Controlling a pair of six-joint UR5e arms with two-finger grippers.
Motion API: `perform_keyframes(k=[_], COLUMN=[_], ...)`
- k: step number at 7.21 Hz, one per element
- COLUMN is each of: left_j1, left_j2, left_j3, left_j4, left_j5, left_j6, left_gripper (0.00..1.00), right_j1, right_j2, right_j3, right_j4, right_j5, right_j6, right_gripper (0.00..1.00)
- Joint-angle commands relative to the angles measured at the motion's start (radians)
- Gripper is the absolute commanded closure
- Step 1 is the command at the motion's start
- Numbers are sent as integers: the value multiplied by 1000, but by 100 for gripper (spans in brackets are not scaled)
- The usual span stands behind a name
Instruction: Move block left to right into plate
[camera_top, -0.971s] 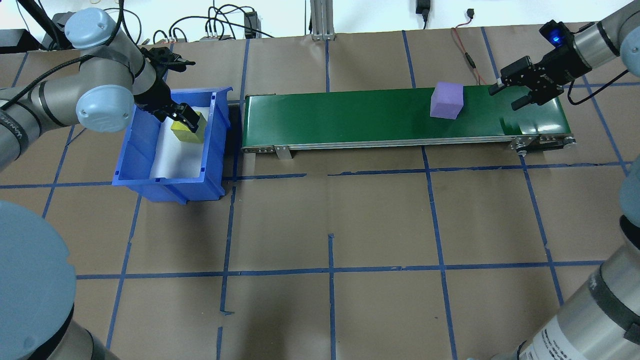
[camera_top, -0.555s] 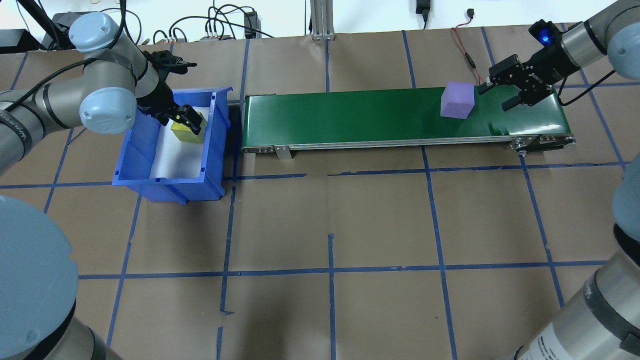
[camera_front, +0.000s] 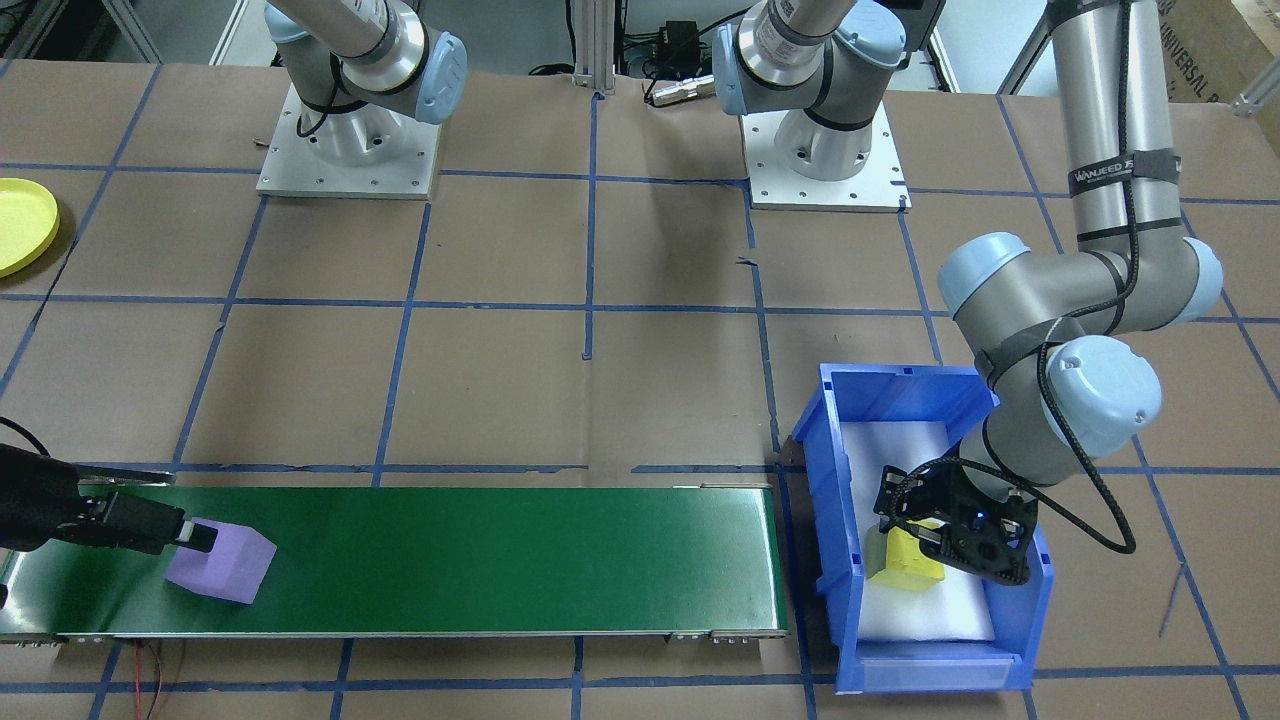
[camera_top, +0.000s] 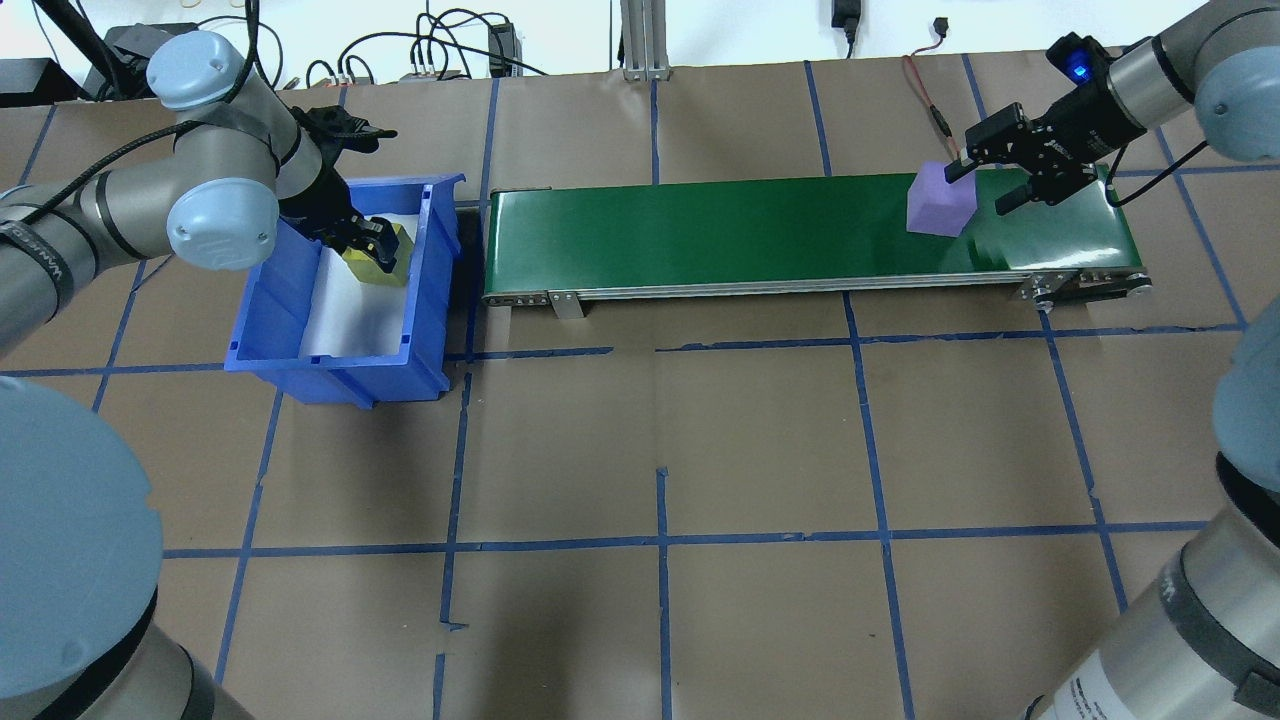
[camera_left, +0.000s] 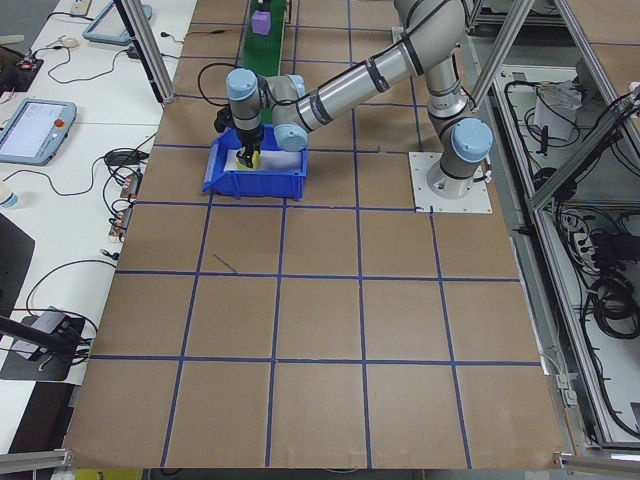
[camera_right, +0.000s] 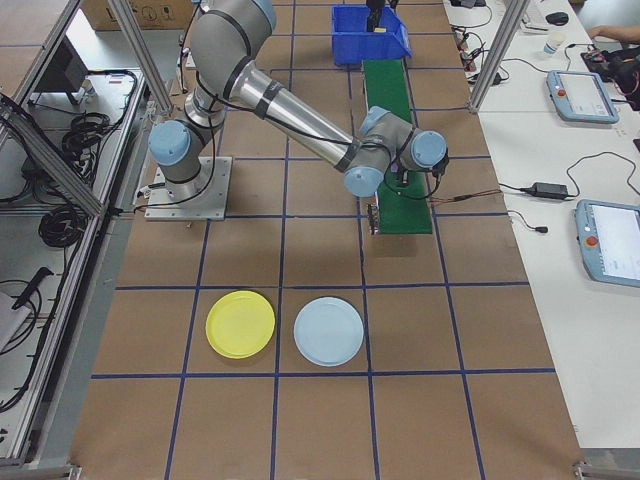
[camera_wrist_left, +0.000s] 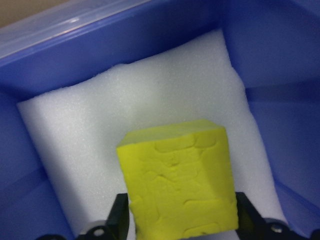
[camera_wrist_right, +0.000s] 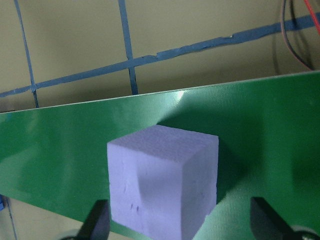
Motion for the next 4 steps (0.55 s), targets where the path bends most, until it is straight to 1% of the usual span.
perform_keyframes(k=[1,2,3,4], left_j1=[-2,-2,-8,-26], left_j2=[37,104,189,250], left_j3=[2,2,2,2], left_j4=[9,14,14,13], left_j5=[-9,-44,-66,-113], left_j6=[-35,-40,-46,-69], left_gripper=[66,66,66,66], right_j1=[9,10,10,10], right_j2=[7,13,24,33], right_j3=[-1,-1,-1,-1], right_j4=[-37,-62,-74,-91], right_j5=[-3,-1,-3,-3], right_j6=[30,35,35,35], right_gripper=[0,0,0,0])
